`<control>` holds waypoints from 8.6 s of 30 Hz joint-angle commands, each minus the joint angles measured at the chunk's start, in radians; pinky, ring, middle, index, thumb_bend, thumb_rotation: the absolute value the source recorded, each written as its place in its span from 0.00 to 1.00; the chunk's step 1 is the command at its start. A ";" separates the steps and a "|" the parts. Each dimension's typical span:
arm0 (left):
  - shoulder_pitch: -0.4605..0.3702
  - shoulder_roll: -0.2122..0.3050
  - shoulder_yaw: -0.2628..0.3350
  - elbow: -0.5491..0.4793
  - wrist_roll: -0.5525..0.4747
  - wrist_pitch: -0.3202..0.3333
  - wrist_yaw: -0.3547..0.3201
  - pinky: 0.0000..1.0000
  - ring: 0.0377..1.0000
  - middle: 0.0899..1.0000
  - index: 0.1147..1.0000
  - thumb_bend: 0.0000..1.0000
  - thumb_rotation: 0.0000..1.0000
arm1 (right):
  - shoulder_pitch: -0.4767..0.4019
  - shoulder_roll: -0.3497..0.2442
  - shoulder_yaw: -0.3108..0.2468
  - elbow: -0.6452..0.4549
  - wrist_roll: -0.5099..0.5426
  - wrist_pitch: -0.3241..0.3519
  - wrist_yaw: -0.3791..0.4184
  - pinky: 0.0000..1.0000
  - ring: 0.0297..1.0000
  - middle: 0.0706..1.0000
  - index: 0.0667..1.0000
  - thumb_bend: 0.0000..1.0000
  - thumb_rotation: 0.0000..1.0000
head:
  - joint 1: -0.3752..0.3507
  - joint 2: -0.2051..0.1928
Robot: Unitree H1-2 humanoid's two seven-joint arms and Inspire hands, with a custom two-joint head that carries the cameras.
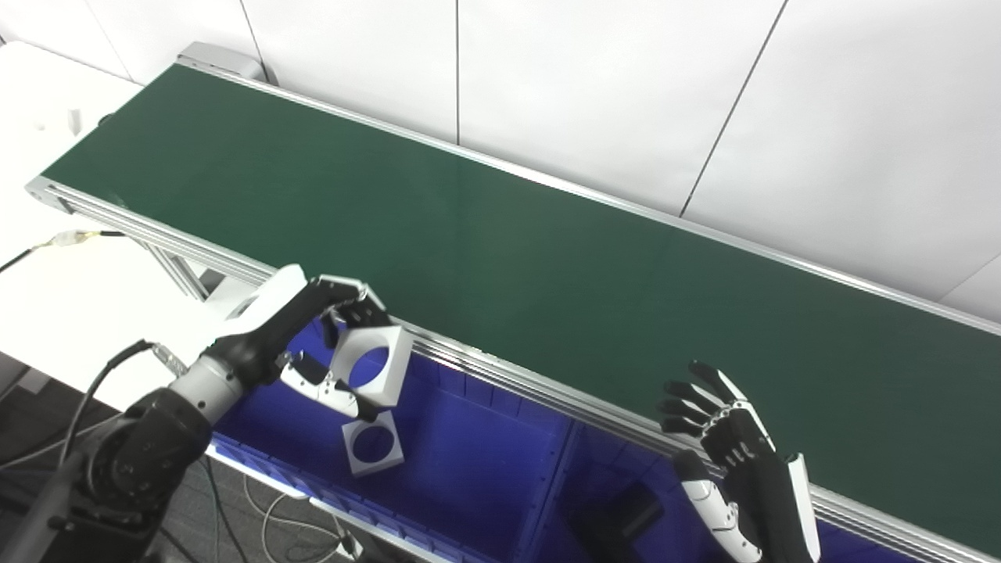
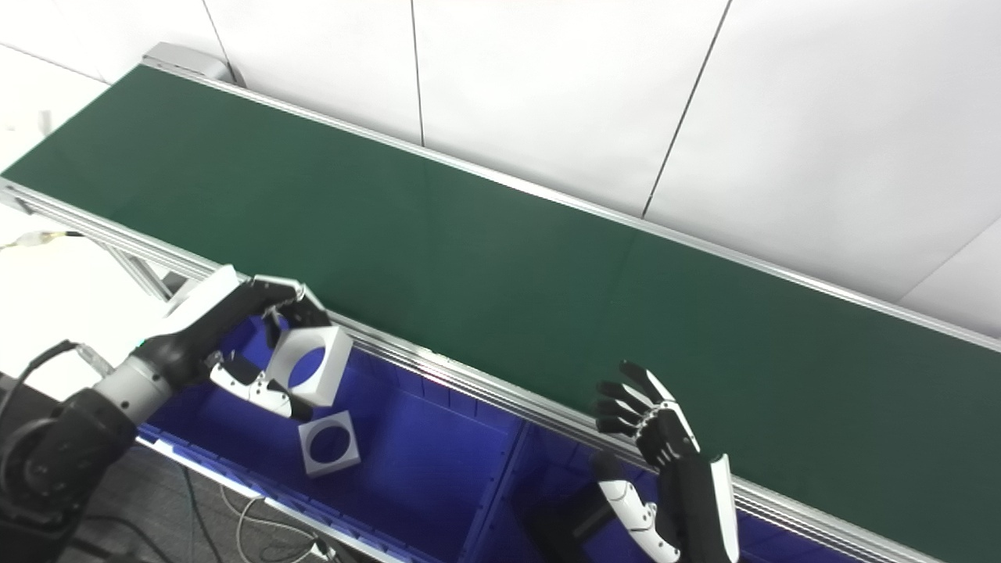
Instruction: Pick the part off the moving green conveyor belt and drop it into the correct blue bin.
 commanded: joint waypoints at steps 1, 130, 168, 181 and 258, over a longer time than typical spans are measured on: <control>0.004 -0.005 -0.008 0.009 0.025 -0.023 0.036 0.37 0.40 0.44 0.46 0.48 0.00 | 0.000 0.002 -0.007 -0.045 0.021 0.002 -0.004 0.63 0.70 0.74 0.84 0.60 0.60 | 0.007 0.006; -0.137 -0.138 -0.213 0.410 -0.624 -0.340 -0.213 0.80 0.83 0.86 0.88 0.90 0.89 | -0.004 0.170 0.112 0.194 -0.201 -0.089 -0.164 0.70 0.75 0.79 0.86 0.66 0.58 | -0.799 -0.157; -0.141 -0.157 -0.161 0.352 -0.656 -0.269 -0.242 0.75 0.79 0.83 0.84 0.89 0.78 | 0.003 0.168 0.127 0.081 -0.213 0.006 -0.176 0.70 0.75 0.79 0.86 0.70 0.64 | -0.678 -0.035; -0.036 -0.248 -0.199 0.085 -0.508 -0.136 -0.095 0.77 0.82 0.86 0.87 0.92 0.81 | 0.046 0.093 0.078 -0.032 -0.131 0.032 -0.139 0.66 0.73 0.77 0.86 0.61 0.63 | -0.495 0.002; 0.031 -0.308 -0.216 0.035 -0.470 -0.112 -0.008 0.75 0.80 0.82 0.84 0.91 0.78 | 0.077 0.022 0.028 -0.129 -0.080 0.108 -0.088 0.63 0.71 0.76 0.84 0.61 0.71 | -0.358 -0.009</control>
